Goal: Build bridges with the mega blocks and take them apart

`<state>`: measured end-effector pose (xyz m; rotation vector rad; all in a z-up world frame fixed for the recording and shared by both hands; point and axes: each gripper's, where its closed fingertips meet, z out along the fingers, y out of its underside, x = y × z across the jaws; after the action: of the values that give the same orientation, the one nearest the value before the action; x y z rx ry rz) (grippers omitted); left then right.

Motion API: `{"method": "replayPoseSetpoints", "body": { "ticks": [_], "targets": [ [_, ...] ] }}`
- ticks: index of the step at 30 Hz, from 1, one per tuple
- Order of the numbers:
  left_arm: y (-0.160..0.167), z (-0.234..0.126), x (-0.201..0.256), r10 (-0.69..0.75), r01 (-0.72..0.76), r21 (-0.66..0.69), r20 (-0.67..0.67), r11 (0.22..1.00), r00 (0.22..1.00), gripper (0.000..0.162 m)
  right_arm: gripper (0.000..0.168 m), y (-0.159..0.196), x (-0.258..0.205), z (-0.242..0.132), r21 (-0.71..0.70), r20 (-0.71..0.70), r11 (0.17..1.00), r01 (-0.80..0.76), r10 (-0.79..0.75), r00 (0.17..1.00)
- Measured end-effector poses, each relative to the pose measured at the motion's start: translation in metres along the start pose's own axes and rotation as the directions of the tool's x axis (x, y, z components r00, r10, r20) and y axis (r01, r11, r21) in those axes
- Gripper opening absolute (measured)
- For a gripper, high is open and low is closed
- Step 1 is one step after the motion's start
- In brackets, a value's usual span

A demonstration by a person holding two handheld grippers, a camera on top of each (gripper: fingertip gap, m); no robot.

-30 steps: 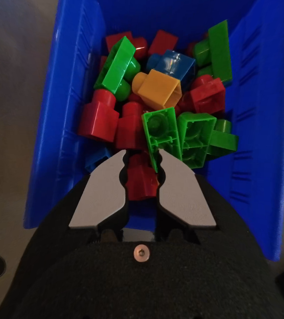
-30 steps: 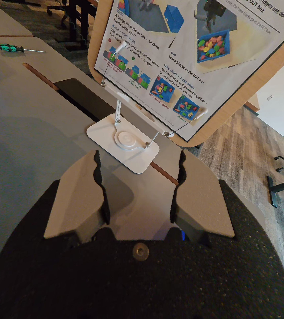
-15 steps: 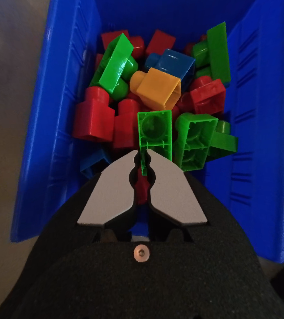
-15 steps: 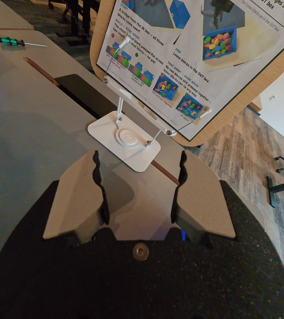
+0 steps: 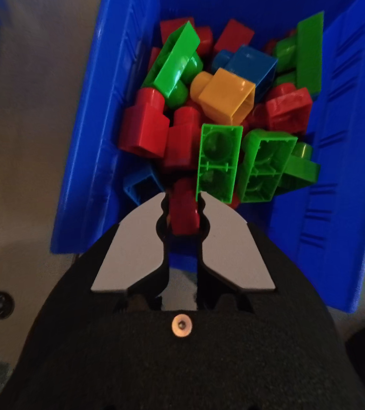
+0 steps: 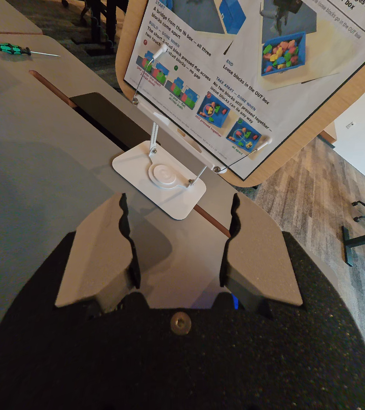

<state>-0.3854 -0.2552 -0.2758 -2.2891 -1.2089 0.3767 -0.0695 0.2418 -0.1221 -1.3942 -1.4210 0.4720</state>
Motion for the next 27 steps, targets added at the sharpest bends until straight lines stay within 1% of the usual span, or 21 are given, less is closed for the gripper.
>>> {"method": "replayPoseSetpoints", "body": {
  "ticks": [1,5,8,11,12,15,16,21,23,27],
  "targets": [
    [0.006,-0.003,-0.001,0.004,-0.004,-0.032,0.01,0.999,1.0,0.025,0.089,0.0,0.0,0.0,0.0,0.001,1.0,0.001,-0.001,1.0],
    [0.029,-0.004,0.005,0.031,-0.031,-0.168,-0.007,0.985,1.0,0.039,0.089,-0.001,-0.001,0.0,0.003,0.004,1.0,0.003,-0.003,1.0],
    [0.035,0.005,0.006,0.007,-0.011,-0.215,-0.017,0.976,1.0,0.045,0.089,-0.001,0.0,-0.001,0.005,0.003,1.0,0.003,-0.003,1.0],
    [0.04,0.012,0.005,-0.017,0.009,-0.241,-0.031,0.97,0.999,0.046,0.089,-0.002,0.001,-0.003,0.012,-0.002,1.0,-0.001,0.001,1.0],
    [0.042,0.015,0.004,-0.025,0.016,-0.254,-0.031,0.967,0.999,0.049,0.089,-0.002,0.001,-0.004,0.013,-0.002,1.0,-0.002,0.002,1.0],
    [0.038,0.02,0.003,-0.049,0.04,-0.235,-0.034,0.971,0.998,0.048,0.089,-0.002,0.002,-0.003,0.012,-0.003,1.0,0.0,0.0,1.0],
    [0.036,0.021,0.003,-0.053,0.044,-0.232,-0.033,0.972,0.998,0.039,0.089,-0.002,0.001,-0.003,0.011,-0.003,1.0,0.001,-0.001,1.0],
    [0.036,0.02,0.006,-0.054,0.04,-0.235,-0.052,0.971,0.997,0.037,0.089,-0.002,-0.001,-0.002,0.008,0.001,1.0,0.008,-0.008,1.0],
    [0.034,0.018,0.004,-0.056,0.043,-0.212,-0.057,0.976,0.997,0.037,0.089,-0.002,-0.001,-0.001,0.007,0.001,1.0,0.009,-0.009,1.0],
    [0.022,0.006,-0.005,-0.07,0.068,-0.127,-0.013,0.99,0.997,0.037,0.089,-0.002,-0.003,0.0,0.004,0.003,1.0,0.012,-0.012,1.0]
  ]
}}
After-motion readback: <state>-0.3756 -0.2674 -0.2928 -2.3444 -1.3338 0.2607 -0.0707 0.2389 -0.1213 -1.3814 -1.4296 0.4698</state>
